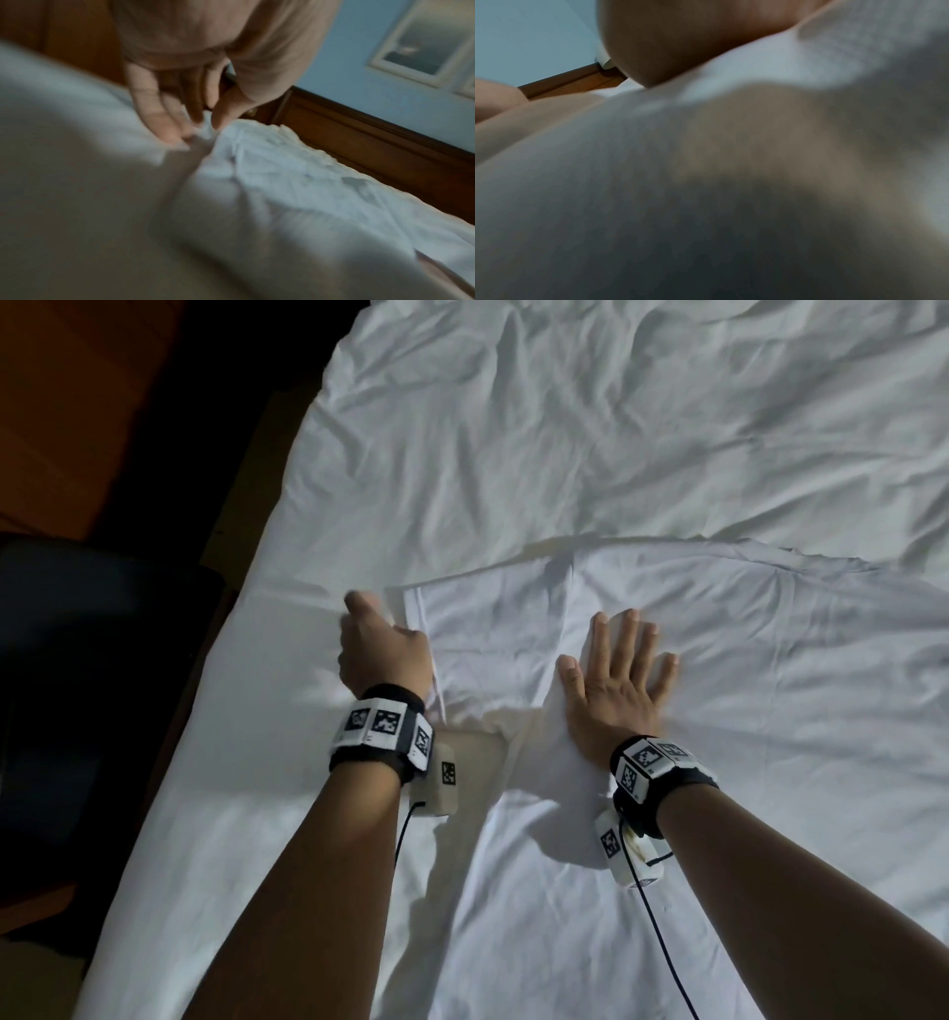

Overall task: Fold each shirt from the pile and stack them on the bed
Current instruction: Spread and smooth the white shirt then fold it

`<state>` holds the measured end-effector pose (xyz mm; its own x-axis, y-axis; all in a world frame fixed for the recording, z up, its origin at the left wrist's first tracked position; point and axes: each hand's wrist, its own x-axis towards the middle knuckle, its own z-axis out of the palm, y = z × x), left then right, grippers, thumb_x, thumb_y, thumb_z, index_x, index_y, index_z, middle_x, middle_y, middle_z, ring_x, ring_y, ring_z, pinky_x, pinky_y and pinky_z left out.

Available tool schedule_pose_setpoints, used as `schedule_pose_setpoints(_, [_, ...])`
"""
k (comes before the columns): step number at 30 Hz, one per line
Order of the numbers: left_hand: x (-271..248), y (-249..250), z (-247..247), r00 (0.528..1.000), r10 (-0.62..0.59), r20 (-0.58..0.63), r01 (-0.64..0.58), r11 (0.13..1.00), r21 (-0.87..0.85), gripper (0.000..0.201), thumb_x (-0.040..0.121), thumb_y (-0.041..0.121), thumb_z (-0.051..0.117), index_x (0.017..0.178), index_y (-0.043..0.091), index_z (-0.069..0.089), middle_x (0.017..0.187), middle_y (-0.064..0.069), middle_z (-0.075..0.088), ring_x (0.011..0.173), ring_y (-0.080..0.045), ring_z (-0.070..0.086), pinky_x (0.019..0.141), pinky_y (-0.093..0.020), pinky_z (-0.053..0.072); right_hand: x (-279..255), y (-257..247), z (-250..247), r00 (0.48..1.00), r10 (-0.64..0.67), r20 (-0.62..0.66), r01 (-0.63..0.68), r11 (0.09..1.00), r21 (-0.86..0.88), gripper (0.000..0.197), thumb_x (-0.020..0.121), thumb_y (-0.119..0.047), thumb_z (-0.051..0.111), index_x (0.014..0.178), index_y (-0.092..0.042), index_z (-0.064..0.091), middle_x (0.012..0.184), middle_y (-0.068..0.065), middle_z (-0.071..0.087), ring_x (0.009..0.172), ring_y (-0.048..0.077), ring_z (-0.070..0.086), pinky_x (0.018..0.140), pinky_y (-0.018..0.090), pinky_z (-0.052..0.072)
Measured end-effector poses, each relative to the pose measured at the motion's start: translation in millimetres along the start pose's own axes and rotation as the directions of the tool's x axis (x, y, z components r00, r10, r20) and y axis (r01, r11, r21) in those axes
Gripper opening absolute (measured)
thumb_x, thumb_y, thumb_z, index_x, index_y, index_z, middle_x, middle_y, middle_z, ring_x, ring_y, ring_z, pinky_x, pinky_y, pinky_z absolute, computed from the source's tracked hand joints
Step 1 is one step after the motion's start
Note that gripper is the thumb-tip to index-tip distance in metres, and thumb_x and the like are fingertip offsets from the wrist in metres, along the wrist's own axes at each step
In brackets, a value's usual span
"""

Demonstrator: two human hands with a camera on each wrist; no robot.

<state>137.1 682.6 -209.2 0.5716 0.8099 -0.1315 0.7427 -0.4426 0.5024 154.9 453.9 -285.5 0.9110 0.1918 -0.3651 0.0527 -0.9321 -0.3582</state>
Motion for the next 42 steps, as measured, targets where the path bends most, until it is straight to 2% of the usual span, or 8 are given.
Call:
schedule_pose_setpoints(2, [-16.8,15.6,7.9,0.960,0.273,-0.060,-0.267,0.959,0.098,0.049,0.093,0.014,0.056,0.141,0.009,0.047,0.144,-0.020,0.046,0.132,-0.041,0.045,0.099,-0.051,0.044,-0.4,-0.1,0.2,1.000,-0.002,-0.007,0.002,1.000,0.004,0.070,0.102,-0.066,0.006,0.158,-0.035,-0.020,0.163,-0.003,-0.036,0.148,0.019,-0.037,0.119,0.052,-0.023])
schedule_pose_setpoints(7, [-58.6,16.7,63.6,0.511,0.652,0.560,-0.848,0.490,0.204,0.069,0.104,0.052,0.021,0.164,0.028,-0.002,0.171,-0.011,-0.012,0.158,-0.031,-0.009,0.126,-0.058,0.000,-0.9,3.7,-0.8,1.000,-0.028,0.013,0.028,0.999,-0.022,0.066,0.103,-0.060,0.003,0.157,-0.034,-0.024,0.161,-0.001,-0.040,0.147,0.021,-0.038,0.120,0.053,-0.021])
schedule_pose_setpoints(14, [3.2,-21.6,55.8,0.884,0.346,0.313,-0.460,0.758,0.463,0.070,0.103,0.056,0.018,0.164,0.029,-0.003,0.170,-0.009,-0.019,0.157,-0.029,-0.018,0.123,-0.062,-0.008,-1.4,3.0,-1.5,1.000,-0.019,0.012,0.019,1.000,0.012,0.064,0.104,-0.060,0.005,0.157,-0.036,-0.022,0.162,-0.004,-0.037,0.148,0.019,-0.037,0.120,0.051,-0.022])
schedule_pose_setpoints(16, [-9.2,3.6,55.1,0.853,0.437,0.286,-0.521,0.745,0.417,0.072,0.104,0.054,0.022,0.165,0.025,-0.002,0.167,-0.013,-0.023,0.156,-0.033,-0.018,0.122,-0.063,-0.010,-1.4,2.2,-0.2,1.000,-0.020,0.000,0.020,1.000,0.017,0.064,0.105,-0.058,0.006,0.157,-0.036,-0.022,0.162,-0.004,-0.038,0.148,0.019,-0.037,0.120,0.051,-0.022])
schedule_pose_setpoints(21, [-39.8,24.7,77.2,0.459,0.591,0.664,-0.878,0.413,0.240,0.065,0.106,0.058,0.013,0.160,0.038,-0.017,0.164,-0.005,-0.035,0.152,-0.026,-0.030,0.124,-0.059,-0.008,1.2,6.1,1.7,1.000,-0.030,-0.005,0.030,0.999,-0.018,0.064,0.105,-0.055,0.008,0.158,-0.036,-0.023,0.162,-0.003,-0.038,0.148,0.019,-0.037,0.120,0.051,-0.022])
schedule_pose_setpoints(28, [5.8,-8.6,44.8,0.810,0.382,0.445,-0.569,0.694,0.441,0.068,0.107,0.052,0.016,0.163,0.026,-0.012,0.168,-0.010,-0.025,0.155,-0.030,-0.025,0.121,-0.063,-0.014,3.2,4.1,2.0,1.000,-0.013,0.011,0.013,1.000,-0.001,0.064,0.105,-0.058,0.008,0.158,-0.036,-0.022,0.161,-0.003,-0.038,0.147,0.020,-0.038,0.118,0.049,-0.027])
schedule_pose_setpoints(33, [-70.9,-1.0,55.9,0.407,0.675,0.615,-0.903,0.400,0.159,0.065,0.106,0.053,0.018,0.165,0.028,0.002,0.171,-0.010,-0.014,0.158,-0.029,-0.013,0.124,-0.061,-0.005,5.3,5.0,0.0,0.999,-0.021,0.043,0.022,1.000,-0.022,0.065,0.105,-0.056,0.009,0.156,-0.036,-0.025,0.159,-0.002,-0.043,0.145,0.021,-0.042,0.118,0.053,-0.024])
schedule_pose_setpoints(42, [-70.3,-22.3,20.0,0.773,0.557,0.304,-0.627,0.743,0.232,0.054,0.096,0.044,0.041,0.139,0.013,0.054,0.148,-0.024,0.045,0.141,-0.042,0.037,0.111,-0.057,0.034,-0.5,2.3,-34.7,0.999,-0.016,-0.038,0.020,0.992,0.122,0.061,0.100,-0.044,0.044,0.157,-0.033,0.023,0.170,0.002,0.005,0.156,0.024,-0.001,0.123,0.049,-0.004])
